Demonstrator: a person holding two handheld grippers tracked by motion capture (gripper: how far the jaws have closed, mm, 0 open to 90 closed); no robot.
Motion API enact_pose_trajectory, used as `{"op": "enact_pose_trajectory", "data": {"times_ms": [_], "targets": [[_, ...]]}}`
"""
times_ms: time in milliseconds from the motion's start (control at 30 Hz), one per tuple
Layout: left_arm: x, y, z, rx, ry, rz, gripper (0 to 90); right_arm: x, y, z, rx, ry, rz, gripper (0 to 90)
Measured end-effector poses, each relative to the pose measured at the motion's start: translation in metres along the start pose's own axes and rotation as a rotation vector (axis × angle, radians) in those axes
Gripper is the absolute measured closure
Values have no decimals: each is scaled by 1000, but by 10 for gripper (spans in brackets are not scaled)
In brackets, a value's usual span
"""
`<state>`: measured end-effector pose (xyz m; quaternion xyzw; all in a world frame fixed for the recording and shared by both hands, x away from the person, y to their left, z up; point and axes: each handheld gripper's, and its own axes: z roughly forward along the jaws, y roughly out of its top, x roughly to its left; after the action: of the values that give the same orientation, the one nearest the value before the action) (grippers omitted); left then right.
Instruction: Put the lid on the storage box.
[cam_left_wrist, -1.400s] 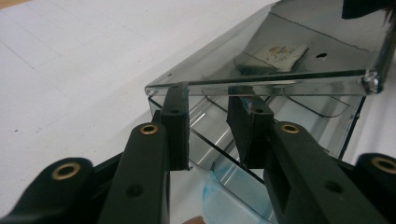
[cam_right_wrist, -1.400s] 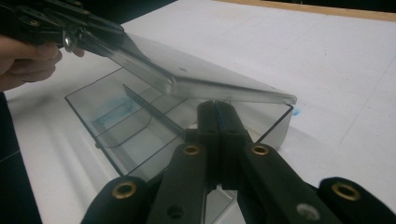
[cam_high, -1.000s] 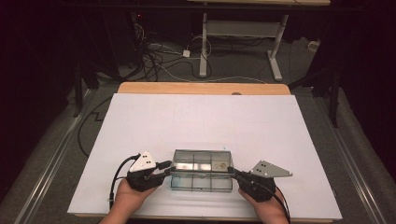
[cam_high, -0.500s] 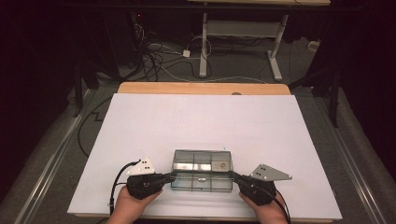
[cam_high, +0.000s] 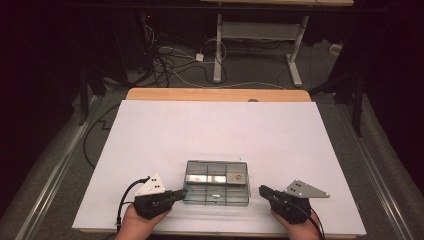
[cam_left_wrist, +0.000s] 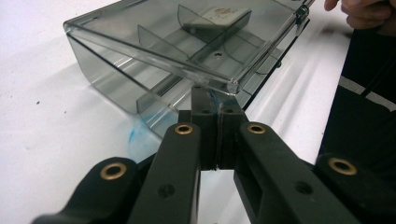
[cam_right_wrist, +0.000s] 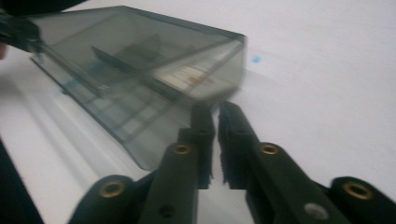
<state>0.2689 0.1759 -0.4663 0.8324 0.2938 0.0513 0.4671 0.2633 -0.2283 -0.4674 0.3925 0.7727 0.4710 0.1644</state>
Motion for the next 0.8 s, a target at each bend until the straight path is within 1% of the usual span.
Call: {"op": "enact_pose_trajectory", "data": {"times_ms": [67, 100, 200, 233, 267, 300, 367, 400, 433, 467, 533, 567, 600, 633, 667, 800], "targets": [[0, -2, -2, -4, 4, -2, 870, -6, -4, -5, 11, -28, 30, 747], [0, -3, -2, -5, 7, -1, 871, -10, -7, -9, 16, -49, 36, 696], [0, -5, -4, -8, 5, -5, 871, -15, -11, -15, 28, -89, 36, 557], [-5, -6, -2, -44, -6, -74, 871, -16, -12, -16, 28, -103, 41, 507], [-5, -6, -2, -45, -6, -70, 870, -18, -13, -17, 28, -116, 36, 466], [-6, -7, -2, -51, -5, -82, 871, -18, -14, -18, 29, -130, 30, 421], [-8, -8, -2, -56, -5, -88, 870, -19, -14, -17, 33, -140, 24, 335], [-6, -8, -4, -33, -1, -54, 871, -20, -14, -16, 35, -139, 24, 297], [-5, -8, -4, -26, 0, -47, 870, -19, -14, -15, 36, -141, 23, 262], [-2, -8, -6, 1, 7, -3, 870, -19, -15, -15, 40, -142, 24, 217], [-2, -9, -6, 0, 5, -5, 871, -19, -14, -13, 46, -142, 31, 108], [-2, -9, -6, 1, 5, -4, 871, -20, -14, -11, 53, -147, 43, 37], [-2, -9, -6, 3, 6, -3, 871, -20, -14, -9, 70, -155, 55, 0], [-2, -9, -6, 5, 6, -2, 871, -21, -14, -7, 93, -158, 65, 0], [-2, -10, -5, 6, 6, -3, 871, -20, -15, -6, 99, -162, 68, 0], [-1, -11, -5, 11, 8, -4, 871, -20, -14, -7, 93, -169, 70, 0]]}}
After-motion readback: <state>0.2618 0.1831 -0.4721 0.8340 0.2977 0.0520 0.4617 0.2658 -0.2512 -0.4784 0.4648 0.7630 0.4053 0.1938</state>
